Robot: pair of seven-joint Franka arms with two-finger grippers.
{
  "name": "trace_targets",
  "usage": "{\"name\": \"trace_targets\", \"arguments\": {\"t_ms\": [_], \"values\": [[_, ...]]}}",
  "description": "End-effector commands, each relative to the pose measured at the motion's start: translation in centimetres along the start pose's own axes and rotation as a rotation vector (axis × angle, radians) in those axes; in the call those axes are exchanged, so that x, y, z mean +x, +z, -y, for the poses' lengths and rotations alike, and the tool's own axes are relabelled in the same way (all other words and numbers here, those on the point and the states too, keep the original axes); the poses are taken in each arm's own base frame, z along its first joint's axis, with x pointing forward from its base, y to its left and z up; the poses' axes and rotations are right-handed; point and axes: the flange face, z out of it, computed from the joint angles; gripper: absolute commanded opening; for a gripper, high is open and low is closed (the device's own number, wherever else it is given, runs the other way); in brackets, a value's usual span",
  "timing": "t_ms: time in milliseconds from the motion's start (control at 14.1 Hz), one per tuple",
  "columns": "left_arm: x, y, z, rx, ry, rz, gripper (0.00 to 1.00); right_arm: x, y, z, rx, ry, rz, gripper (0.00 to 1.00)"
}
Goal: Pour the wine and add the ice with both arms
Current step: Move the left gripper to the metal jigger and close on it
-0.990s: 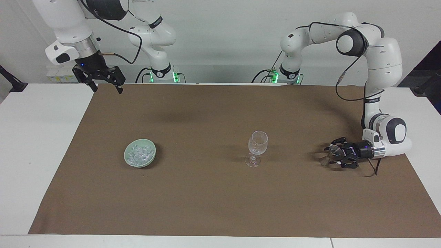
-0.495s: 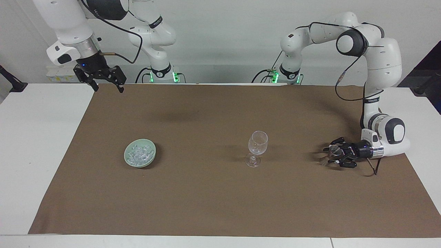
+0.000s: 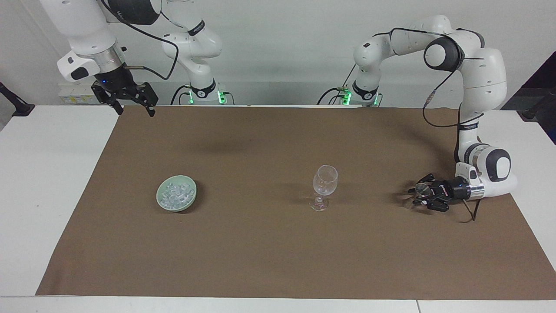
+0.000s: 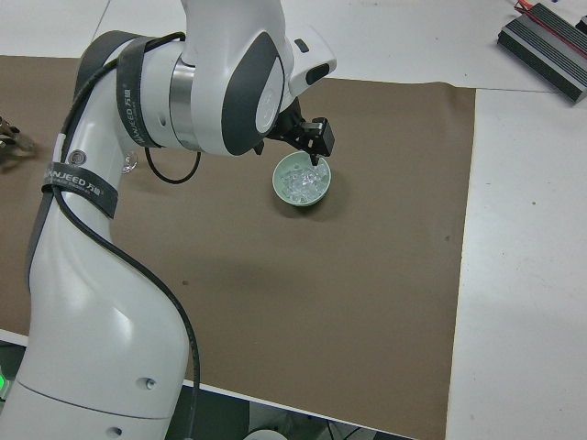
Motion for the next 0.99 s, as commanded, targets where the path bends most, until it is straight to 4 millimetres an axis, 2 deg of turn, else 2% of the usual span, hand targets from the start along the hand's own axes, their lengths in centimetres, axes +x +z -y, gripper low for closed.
{"name": "trace_targets", "arguments": {"t_ms": [0,71,212,424,495,707,848,919], "values": [[-0.3,0.1,-0.2,0.020,0.017,-0.016,0.24,0.9,-1.4,-0.3,0.004,-0.014,0.036,1.00],[-0.3,0.1,-0.2,0.020,0.016,-0.018,0.16,0.7,-1.3,-0.3,0.006,-0.014,0.042,1.00],[-0.2,0.1,-0.1,0.025,0.018,-0.024,0.09,0.3,-1.0,-0.4,0.007,-0.012,0.051,1.00],[0.7,0.5,0.1,0.019,0.024,-0.023,0.06,0.0,-0.7,-0.3,0.008,-0.014,0.058,1.00],[1.8,1.0,0.4,0.013,0.034,-0.029,0.06,-0.1,-0.6,-0.3,0.008,-0.014,0.059,1.00],[7.5,2.1,1.1,0.000,0.074,-0.004,0.06,-0.4,-0.4,-0.4,0.010,-0.013,0.052,1.00],[11.3,3.6,1.3,-0.026,0.099,0.023,0.06,-0.2,-0.4,-0.4,0.011,-0.012,0.032,1.00],[12.3,4.4,1.4,-0.037,0.112,0.031,0.06,-0.1,-0.2,-0.2,0.010,-0.015,0.029,1.00]]}}
